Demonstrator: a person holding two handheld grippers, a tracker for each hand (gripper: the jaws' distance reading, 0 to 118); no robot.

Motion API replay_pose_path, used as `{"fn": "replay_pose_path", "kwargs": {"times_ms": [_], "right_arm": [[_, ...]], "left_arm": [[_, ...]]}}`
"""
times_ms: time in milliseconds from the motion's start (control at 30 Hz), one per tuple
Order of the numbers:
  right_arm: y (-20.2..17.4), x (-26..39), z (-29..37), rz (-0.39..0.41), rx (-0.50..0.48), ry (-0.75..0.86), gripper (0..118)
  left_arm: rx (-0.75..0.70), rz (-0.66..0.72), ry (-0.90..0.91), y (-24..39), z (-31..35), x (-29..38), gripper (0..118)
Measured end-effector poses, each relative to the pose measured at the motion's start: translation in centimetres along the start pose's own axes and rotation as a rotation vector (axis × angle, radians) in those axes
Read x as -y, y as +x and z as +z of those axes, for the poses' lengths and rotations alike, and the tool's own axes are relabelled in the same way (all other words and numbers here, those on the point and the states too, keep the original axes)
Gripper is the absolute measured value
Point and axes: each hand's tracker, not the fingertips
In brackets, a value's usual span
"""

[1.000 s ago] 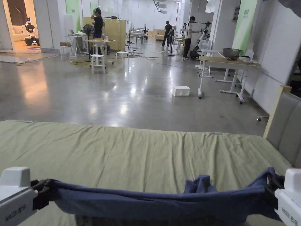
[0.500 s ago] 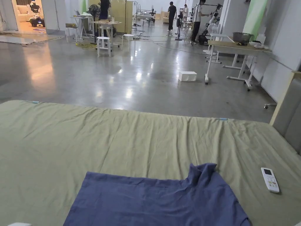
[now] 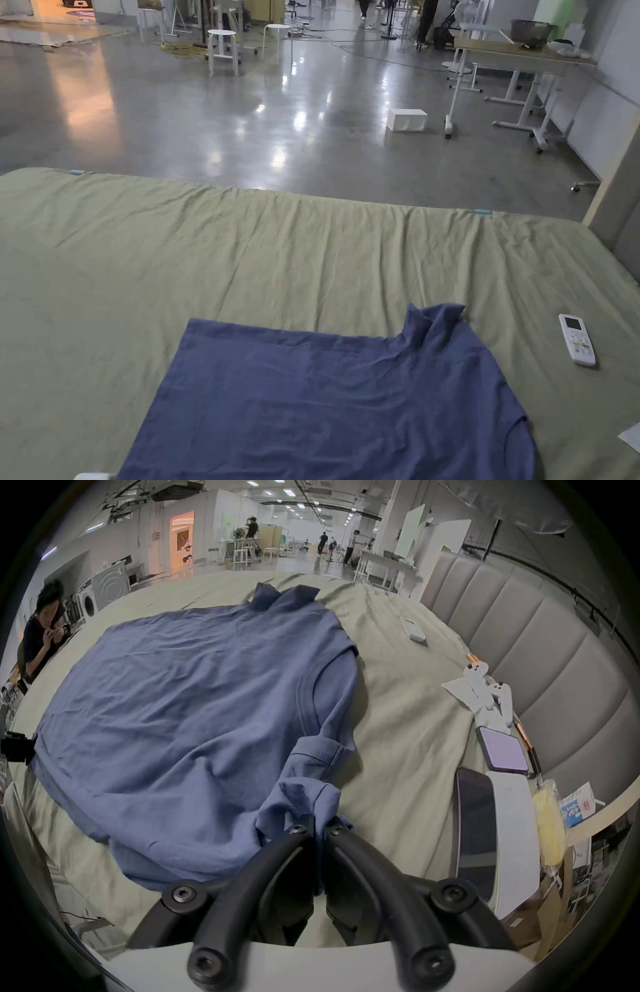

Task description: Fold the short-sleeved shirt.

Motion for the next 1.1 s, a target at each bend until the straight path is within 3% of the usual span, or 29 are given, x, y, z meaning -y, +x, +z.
{"fn": "replay_pose_path", "kwargs": {"times_ms": [67,133,167,200,267,467,600,700,833,867,900,933,1000,1067,1100], "right_arm": [[0.1,-0.2,-0.2,-0.007,0.006,-0.011,9],[0.1,-0.8,0.6,-0.018,0.051,0.01,33],[0.0,-1.3,1.3,-0.021,0.072,0.033,48],[0.1,-1.9,1.9,-0.04,0.073,0.073,70],[0.1,-3.5,3.3,-0.079,0.05,0.168,88],[-2.8,-8.2,6.5,-0.057,0.065,0.466,88],[-5.1,-10.6,8.1,-0.129,0.065,0.653,88],[-6.7,-11.8,9.0,-0.152,0.078,0.772,84],[-8.3,-12.9,9.9,-0.143,0.073,0.881,48],[-8.8,-13.4,10.2,-0.101,0.113,0.911,34],[-9.1,-13.6,10.1,-0.108,0.105,0.891,16],[-9.2,-13.7,10.3,-0.101,0.101,0.91,15],[-9.2,-14.0,10.5,-0.109,0.045,0.93,8],[-9.7,-14.2,10.4,-0.101,0.054,0.919,2],[-9.9,-14.4,10.8,-0.034,0.112,0.972,0]], "left_arm": [[0.002,0.004,-0.002,0.0,0.3,-0.4,7],[0.002,0.001,-0.007,0.0,1.0,-0.9,17],[0.001,0.002,-0.001,0.0,1.4,-1.2,28],[0.003,0.005,0.021,0.2,1.9,-1.6,48],[0.02,0.014,0.111,0.7,2.9,-2.3,69],[0.02,-0.017,0.369,3.6,5.5,-5.3,70],[-0.027,-0.058,0.53,6.2,7.1,-6.9,69],[-0.085,-0.048,0.689,8.0,8.3,-6.7,68],[-0.109,-0.06,0.798,9.4,9.6,-6.9,59],[-0.126,-0.057,0.834,9.7,9.7,-6.9,51],[-0.143,-0.059,0.852,9.9,9.8,-6.9,29],[-0.161,-0.06,0.855,10.2,10.0,-6.9,14],[-0.154,-0.037,0.877,10.1,10.2,-6.7,9],[-0.118,0.0,0.892,9.9,10.2,-6.5,4],[-0.133,-0.001,0.893,10.1,10.3,-6.3,0]]}}
